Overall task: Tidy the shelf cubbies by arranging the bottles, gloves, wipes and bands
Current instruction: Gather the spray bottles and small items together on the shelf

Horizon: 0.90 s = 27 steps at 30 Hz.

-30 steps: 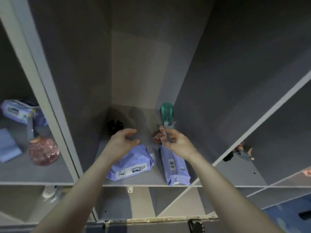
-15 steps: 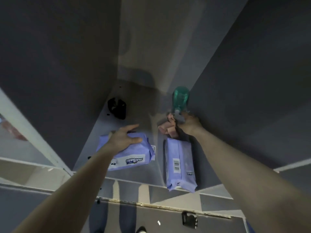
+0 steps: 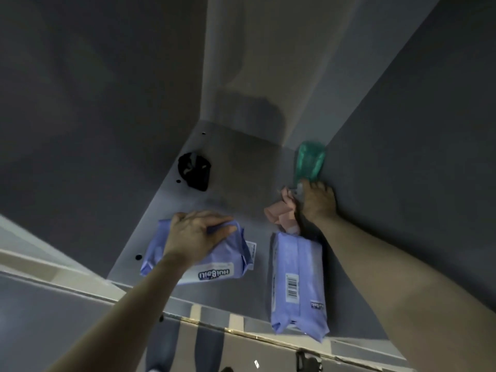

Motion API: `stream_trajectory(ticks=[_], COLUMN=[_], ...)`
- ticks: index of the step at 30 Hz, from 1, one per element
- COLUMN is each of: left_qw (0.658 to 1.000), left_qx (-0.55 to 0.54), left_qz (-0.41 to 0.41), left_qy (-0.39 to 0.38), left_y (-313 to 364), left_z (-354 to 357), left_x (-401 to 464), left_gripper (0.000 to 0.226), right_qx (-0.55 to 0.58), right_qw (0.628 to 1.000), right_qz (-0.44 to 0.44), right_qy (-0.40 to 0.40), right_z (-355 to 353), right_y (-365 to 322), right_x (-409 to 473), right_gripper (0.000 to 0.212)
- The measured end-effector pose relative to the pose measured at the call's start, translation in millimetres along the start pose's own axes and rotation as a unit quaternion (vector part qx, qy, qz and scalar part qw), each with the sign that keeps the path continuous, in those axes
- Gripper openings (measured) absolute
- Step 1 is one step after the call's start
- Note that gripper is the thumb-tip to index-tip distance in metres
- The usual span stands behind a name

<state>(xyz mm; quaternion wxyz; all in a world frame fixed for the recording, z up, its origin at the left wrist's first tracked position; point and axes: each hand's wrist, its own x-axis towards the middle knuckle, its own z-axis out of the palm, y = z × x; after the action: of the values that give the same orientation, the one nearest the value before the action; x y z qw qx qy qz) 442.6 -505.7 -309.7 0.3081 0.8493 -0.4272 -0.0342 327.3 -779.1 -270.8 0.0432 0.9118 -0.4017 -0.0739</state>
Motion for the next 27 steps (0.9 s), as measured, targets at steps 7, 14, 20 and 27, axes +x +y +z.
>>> stream_trajectory(ticks=[7,14,20,27], left_qw=[0.997,0.995,0.994,0.986], left_qx=[0.001,-0.009,-0.024,0.015], left_qz=[-0.041,-0.057,-0.065,-0.076], left_qy=[-0.068,-0.080,-0.089,-0.148], left_y=[4,8,8,17], left_z=[-9,-13,-12,-18], left_x=[4,0,2,5], left_gripper=[0.075,0.082,0.068,0.039], right_qx=[-0.031,0.241,0.352,0.184], right_qw=[0.998,0.956,0.904,0.960], right_qz=[-0.040,0.146,0.241,0.210], right_qy=[0.038,0.083,-0.027,0.001], right_z=[-15,-91,-116,-138], right_y=[-3,-9,15,4], right_x=[-16,-9,-17,-49], right_gripper=[0.046,0.032,0.020,0.049])
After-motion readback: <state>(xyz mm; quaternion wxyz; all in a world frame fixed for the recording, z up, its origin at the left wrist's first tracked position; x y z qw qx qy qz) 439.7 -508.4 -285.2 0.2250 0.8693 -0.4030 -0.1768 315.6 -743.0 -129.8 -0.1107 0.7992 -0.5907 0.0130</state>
